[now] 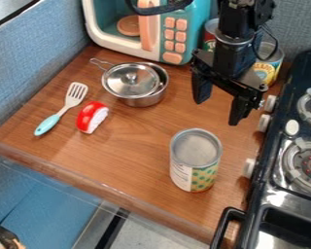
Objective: Move the sushi to the right side of the silver pot.
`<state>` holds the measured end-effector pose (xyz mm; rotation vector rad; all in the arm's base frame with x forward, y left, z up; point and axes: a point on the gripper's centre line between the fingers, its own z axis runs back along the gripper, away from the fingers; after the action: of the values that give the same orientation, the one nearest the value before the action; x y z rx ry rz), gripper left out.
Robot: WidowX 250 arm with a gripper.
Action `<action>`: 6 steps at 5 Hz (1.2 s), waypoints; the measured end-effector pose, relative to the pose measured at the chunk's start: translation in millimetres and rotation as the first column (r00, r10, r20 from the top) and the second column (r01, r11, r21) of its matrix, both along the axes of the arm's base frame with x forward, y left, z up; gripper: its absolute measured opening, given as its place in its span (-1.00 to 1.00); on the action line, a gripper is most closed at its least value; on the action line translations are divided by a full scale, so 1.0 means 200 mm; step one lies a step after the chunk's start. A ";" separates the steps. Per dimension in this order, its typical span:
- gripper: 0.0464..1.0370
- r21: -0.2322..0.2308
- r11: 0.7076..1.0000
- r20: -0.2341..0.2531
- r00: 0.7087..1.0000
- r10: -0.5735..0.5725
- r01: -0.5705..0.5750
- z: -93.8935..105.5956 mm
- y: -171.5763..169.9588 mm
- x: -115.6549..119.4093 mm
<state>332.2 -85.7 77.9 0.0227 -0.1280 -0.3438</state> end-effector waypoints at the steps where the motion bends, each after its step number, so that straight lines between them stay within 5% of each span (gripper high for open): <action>1: 0.93 0.007 1.000 -0.040 0.999 0.002 -0.002 -0.06 0.01 -0.01; 3: 0.92 0.004 0.986 -0.036 0.986 0.164 -0.164 -0.04 0.43 0.03; 4: 0.93 0.031 0.991 0.021 0.991 0.129 -0.129 -0.03 0.63 0.00; 6: 0.93 0.070 0.997 0.038 0.999 0.029 -0.031 -0.11 0.91 -0.07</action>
<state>318.9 95.9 55.7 0.1012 -0.1519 -0.3179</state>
